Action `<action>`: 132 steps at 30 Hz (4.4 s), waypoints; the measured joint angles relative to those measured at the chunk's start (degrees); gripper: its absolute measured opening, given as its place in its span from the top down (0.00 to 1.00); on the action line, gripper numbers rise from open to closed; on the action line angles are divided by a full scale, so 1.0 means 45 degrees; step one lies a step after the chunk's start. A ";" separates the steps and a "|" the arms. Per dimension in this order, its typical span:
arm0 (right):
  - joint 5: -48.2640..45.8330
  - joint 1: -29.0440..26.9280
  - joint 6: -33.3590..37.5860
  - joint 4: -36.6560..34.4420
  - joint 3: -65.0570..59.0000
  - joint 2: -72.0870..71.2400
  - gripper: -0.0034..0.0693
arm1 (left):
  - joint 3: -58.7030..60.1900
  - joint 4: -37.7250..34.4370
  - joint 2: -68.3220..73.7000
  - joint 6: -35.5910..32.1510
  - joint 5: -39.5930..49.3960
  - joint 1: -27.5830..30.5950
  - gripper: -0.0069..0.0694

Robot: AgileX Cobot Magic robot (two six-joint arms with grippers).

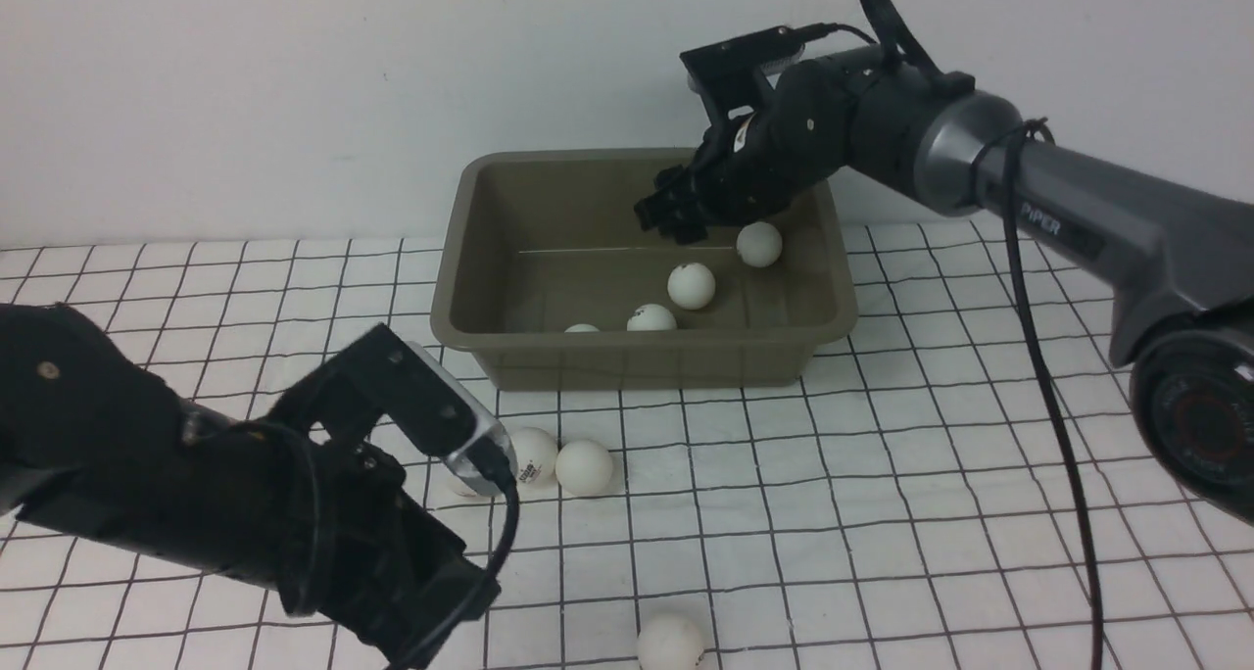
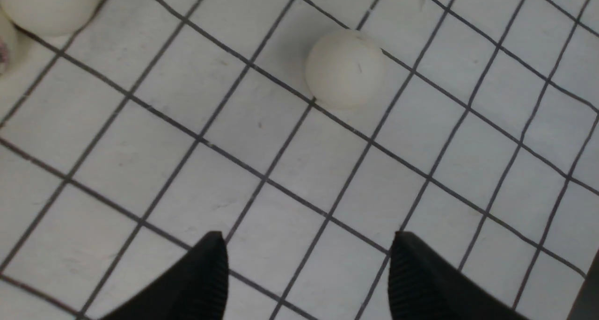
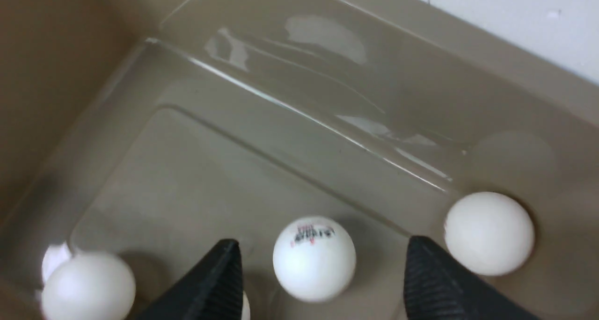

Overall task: Put the table tennis balls into the box on the white checkered tablecloth.
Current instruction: 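Release the ping pong ball into the bin and lift the gripper away, then reach for and grasp a ping pong ball on the table beside the basket, then drop the ball into the bin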

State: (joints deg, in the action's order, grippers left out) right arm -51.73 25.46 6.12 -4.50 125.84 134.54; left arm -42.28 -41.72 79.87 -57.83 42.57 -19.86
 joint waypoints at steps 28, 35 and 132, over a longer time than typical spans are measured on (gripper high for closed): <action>-0.4817 -0.0443 0.1551 0.1847 -0.2100 -1.0915 0.97 | -0.0029 -0.5250 0.2471 -0.5874 -0.3298 -0.2746 0.24; -0.4845 -0.0443 0.1551 0.1915 -0.4654 -1.3518 0.97 | -0.0041 -0.6308 0.3125 -0.6934 -0.3781 -0.2844 0.24; -0.4936 -0.0443 -0.1066 0.2759 -1.2060 -2.1994 0.98 | -0.8060 -0.6553 0.8244 -0.8624 -0.7729 0.0076 0.37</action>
State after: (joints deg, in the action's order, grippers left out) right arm -73.94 23.46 1.32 7.92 71.57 35.57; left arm -78.54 -71.21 116.97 -96.63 7.79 -19.52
